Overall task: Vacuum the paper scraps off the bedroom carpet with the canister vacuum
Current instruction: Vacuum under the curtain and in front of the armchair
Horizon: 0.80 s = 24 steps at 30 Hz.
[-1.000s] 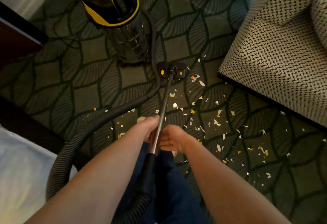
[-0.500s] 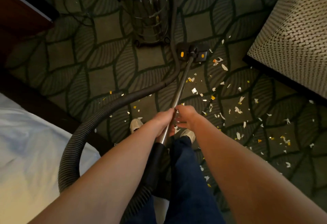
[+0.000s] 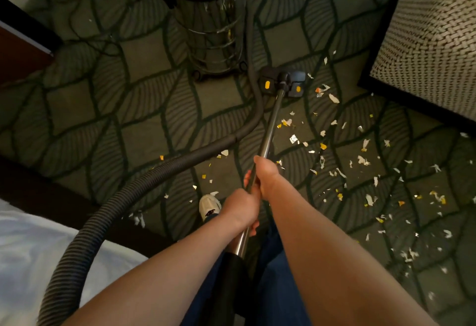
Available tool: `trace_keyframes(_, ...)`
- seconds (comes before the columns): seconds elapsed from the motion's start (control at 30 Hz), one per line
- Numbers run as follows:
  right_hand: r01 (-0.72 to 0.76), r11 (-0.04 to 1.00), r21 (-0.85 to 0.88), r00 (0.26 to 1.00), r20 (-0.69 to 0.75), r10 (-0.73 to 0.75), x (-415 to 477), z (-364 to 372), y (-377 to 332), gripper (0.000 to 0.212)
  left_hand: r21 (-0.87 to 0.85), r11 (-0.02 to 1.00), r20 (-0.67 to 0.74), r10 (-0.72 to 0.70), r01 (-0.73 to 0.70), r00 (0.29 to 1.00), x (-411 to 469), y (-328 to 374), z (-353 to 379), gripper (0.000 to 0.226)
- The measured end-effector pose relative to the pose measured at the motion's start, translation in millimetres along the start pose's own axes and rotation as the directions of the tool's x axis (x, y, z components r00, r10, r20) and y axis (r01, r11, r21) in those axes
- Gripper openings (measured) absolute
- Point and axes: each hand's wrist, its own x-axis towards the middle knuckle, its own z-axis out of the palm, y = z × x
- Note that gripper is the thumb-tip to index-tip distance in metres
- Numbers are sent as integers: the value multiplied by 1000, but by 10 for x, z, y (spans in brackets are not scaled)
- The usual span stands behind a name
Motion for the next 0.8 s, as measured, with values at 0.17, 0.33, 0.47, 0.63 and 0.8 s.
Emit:
trace_keyframes(0.17, -98, 992, 79, 994, 64, 93, -175, 46, 313, 27, 104, 994, -18, 36, -34, 999, -72, -364, -126, 48)
trace_keyframes(0.33, -61, 985, 163, 998, 27, 57, -211, 132, 363, 30, 115, 991, -33, 77, -73, 996, -75, -418, -204, 43)
trace_keyframes(0.47, -15, 980, 199, 1000, -3, 16, -261, 193, 356, 28, 150, 985, -29, 93, -88, 995, -143, -368, -295, 38)
trace_keyframes(0.63, 41, 962, 272, 999, -1, -42, -322, 212, 266, 26, 250, 958, -36, 157, -143, 987, -209, -248, -375, 41)
trace_keyframes(0.8, 117, 925, 361, 993, -41, -109, -264, 69, -180, 30, 297, 929, -19, 235, -219, 972, -91, 181, -343, 39)
